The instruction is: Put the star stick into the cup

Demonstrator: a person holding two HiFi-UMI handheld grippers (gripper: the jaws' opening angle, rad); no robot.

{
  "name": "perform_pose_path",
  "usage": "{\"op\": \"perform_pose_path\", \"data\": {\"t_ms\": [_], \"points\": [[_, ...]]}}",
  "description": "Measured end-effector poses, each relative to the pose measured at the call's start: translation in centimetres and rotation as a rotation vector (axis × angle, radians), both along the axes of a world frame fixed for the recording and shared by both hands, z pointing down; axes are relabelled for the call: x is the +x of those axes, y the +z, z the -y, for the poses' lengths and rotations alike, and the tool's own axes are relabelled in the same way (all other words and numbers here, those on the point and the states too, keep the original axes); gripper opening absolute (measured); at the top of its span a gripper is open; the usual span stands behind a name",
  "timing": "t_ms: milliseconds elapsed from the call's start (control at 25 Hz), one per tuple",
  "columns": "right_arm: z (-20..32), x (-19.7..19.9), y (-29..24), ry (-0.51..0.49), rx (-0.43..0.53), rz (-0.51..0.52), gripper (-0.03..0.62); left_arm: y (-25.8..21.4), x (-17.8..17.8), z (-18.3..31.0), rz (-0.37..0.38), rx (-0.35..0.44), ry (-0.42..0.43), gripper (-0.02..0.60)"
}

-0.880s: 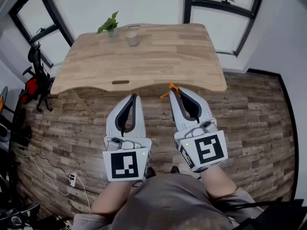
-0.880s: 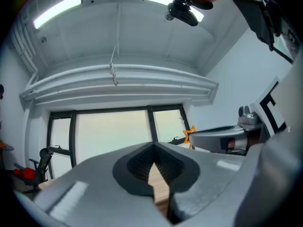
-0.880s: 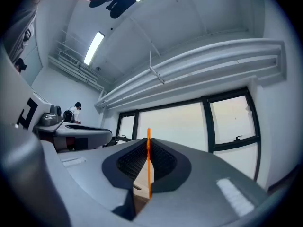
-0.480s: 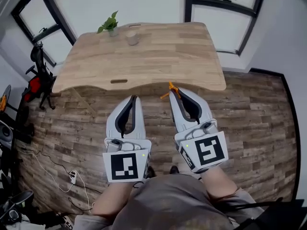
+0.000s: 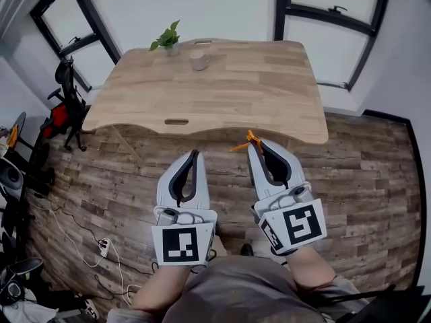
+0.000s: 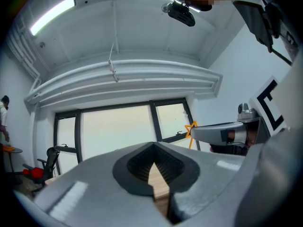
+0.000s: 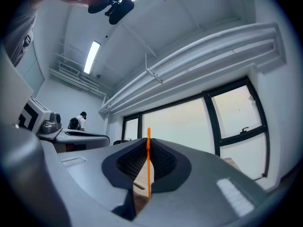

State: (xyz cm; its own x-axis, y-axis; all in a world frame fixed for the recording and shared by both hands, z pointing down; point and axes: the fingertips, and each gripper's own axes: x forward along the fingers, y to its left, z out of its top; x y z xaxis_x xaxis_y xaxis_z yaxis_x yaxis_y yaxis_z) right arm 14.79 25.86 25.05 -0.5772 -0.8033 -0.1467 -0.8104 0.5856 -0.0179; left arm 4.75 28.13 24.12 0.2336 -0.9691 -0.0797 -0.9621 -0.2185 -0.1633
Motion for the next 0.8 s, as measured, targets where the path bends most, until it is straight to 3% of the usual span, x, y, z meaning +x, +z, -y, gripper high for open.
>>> {"op": "perform_pose_path", "data": {"t_ms": [360, 800], "points": [[7.7, -5.3, 1.9, -0.012, -0.039, -0.039, 0.046, 2.9, -5.2, 8.4, -0.080, -0.037, 0.017, 0.000], [20.0, -13.2, -0.3, 0.069, -0.006, -0.060, 0.046, 0.9, -13.2, 20.8, -0.073, 0.021, 0.099, 0.000]]}}
